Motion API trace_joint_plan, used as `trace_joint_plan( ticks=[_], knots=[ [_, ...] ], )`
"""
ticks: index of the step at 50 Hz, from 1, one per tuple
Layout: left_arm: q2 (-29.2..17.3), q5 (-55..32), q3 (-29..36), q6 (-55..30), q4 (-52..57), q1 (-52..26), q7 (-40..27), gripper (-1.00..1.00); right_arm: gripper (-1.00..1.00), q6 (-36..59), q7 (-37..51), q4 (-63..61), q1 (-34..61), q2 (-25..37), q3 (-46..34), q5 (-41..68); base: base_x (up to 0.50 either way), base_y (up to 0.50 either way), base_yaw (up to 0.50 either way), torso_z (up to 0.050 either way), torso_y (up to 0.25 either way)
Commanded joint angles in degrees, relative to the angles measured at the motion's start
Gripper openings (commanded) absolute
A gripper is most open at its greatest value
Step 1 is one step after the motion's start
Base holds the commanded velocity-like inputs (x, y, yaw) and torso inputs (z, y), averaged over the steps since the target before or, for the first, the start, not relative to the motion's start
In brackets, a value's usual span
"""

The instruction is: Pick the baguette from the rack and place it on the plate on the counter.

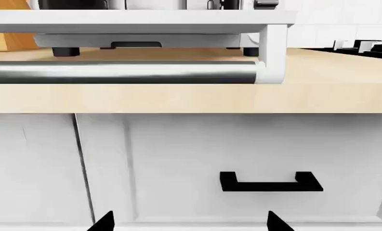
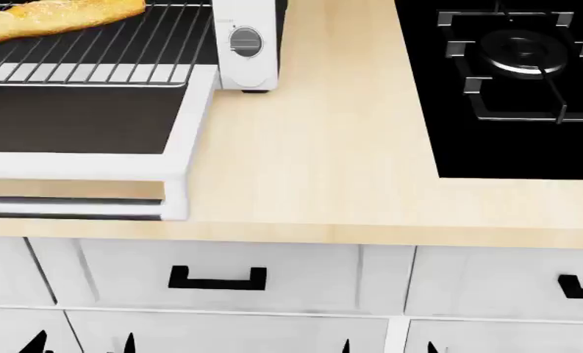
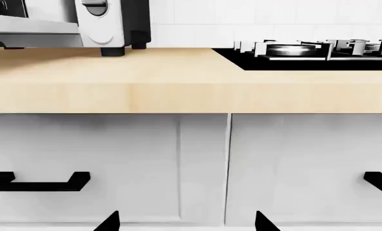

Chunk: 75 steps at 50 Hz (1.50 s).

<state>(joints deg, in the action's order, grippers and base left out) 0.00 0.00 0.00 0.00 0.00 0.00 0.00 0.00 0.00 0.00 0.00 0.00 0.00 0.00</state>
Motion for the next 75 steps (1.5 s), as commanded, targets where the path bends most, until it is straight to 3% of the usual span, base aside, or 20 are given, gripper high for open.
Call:
trace_joint_plan(
  ticks=[1,23,29,38,48,51,75],
  knots=[
    [-0.9,-0.9,1.0,0.2,-0.1,0.0,-1.0,1.00,1.00,0.5,1.1,-0.6,-0.1,0.9,-1.1,0.9,0.00,0.00,0.00,0.000,0.000],
    [-3.4,-4.9,3.7,-0.5,0.5,-0.1,-4.2,1.00,1.00,-0.5,4.1,-1.1,-1.3,3.9,-5.1,3.1,0.00,0.00,0.00,0.000,0.000],
    [-4.8,-0.6,6.0,1.1,3.6,1.3,-6.2,1.00,1.00,2.1,5.0,-5.5,-1.8,4.8,-5.3,3.4,0.00,0.00,0.00,0.000,0.000],
    [-7.8,0.3,7.0,-15.6,28.8,4.8,-5.7,1.00,1.00,10.9,5.7,-21.1,-3.5,7.4,-4.5,5.0,0.00,0.00,0.00,0.044,0.027],
    [-10.0,1.2,6.1,-31.4,45.6,3.8,-5.7,1.00,1.00,16.7,7.0,-31.2,-2.7,10.6,-2.0,5.4,0.00,0.00,0.00,0.050,0.030],
    [-10.2,1.4,6.4,-32.8,47.4,4.0,-5.9,1.00,1.00,18.7,8.1,-31.9,-2.4,11.6,-4.0,1.9,0.00,0.33,0.00,0.050,0.030],
    [-11.2,0.0,4.8,-30.8,48.8,7.2,-7.3,1.00,1.00,21.4,9.2,-36.1,-2.0,12.8,-5.9,3.5,0.00,0.50,0.00,0.050,0.030]
  ],
)
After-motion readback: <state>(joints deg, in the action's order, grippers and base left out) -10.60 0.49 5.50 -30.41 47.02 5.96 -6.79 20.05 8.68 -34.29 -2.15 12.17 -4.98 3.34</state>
